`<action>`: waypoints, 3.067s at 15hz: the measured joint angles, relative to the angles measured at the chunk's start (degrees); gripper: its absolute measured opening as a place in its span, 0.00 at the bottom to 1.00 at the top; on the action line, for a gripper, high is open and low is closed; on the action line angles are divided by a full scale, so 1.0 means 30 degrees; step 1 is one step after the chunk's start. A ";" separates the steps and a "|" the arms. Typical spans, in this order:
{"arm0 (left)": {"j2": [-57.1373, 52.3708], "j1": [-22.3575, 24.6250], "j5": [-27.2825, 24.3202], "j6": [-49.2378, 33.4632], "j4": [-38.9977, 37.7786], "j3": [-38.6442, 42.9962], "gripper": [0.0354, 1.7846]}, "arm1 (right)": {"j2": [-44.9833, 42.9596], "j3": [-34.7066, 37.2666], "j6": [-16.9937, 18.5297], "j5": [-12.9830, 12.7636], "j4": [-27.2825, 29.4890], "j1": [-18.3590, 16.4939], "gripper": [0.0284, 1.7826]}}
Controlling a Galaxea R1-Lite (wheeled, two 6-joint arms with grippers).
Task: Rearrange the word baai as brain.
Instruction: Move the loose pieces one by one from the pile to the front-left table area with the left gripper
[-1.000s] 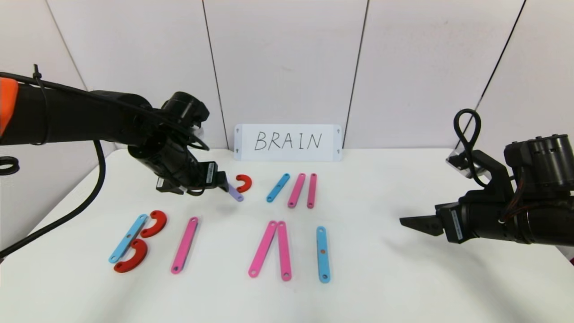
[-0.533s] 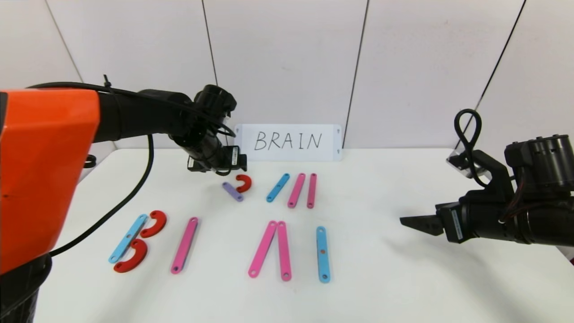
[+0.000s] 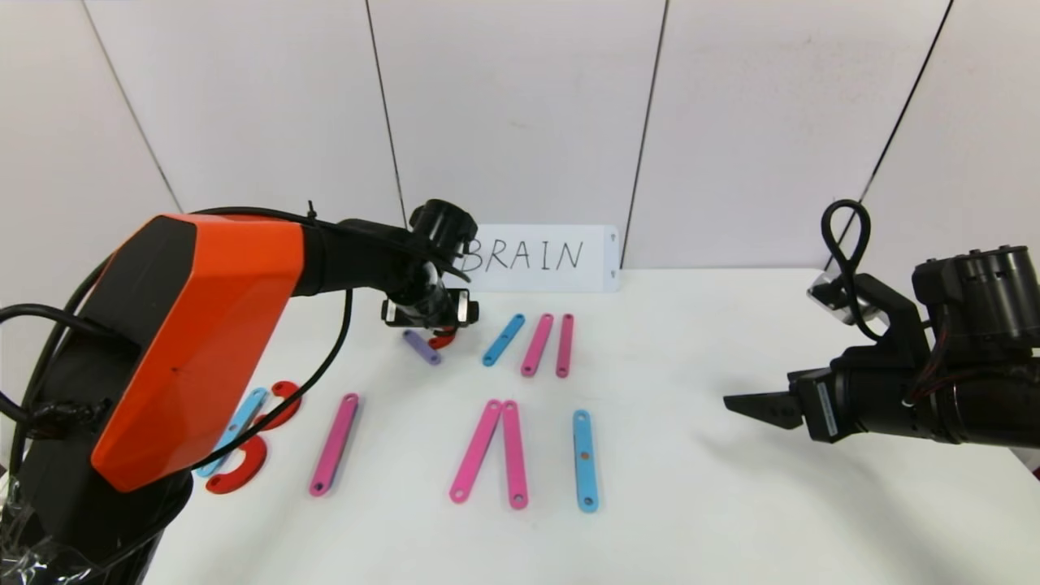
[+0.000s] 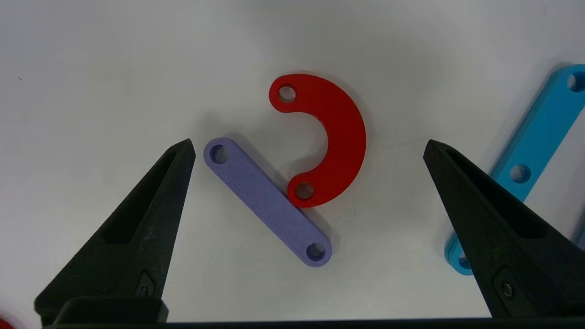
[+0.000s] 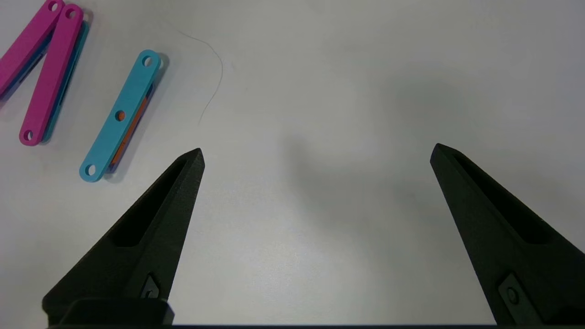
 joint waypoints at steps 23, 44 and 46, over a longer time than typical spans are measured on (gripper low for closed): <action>0.1284 -0.0780 0.0996 -0.1825 -0.2121 0.0175 0.98 | -0.0008 0.0203 -0.0028 0.0008 -0.0028 0.0142 0.97; 0.1349 -0.0805 0.1032 -0.1642 -0.1967 0.0284 0.15 | -0.0008 0.0264 -0.0020 0.0000 -0.0028 0.0138 0.97; 0.1122 -0.0805 0.1048 -0.1508 -0.1902 0.0293 0.15 | -0.0016 0.0264 -0.0028 0.0000 -0.0028 0.0142 0.97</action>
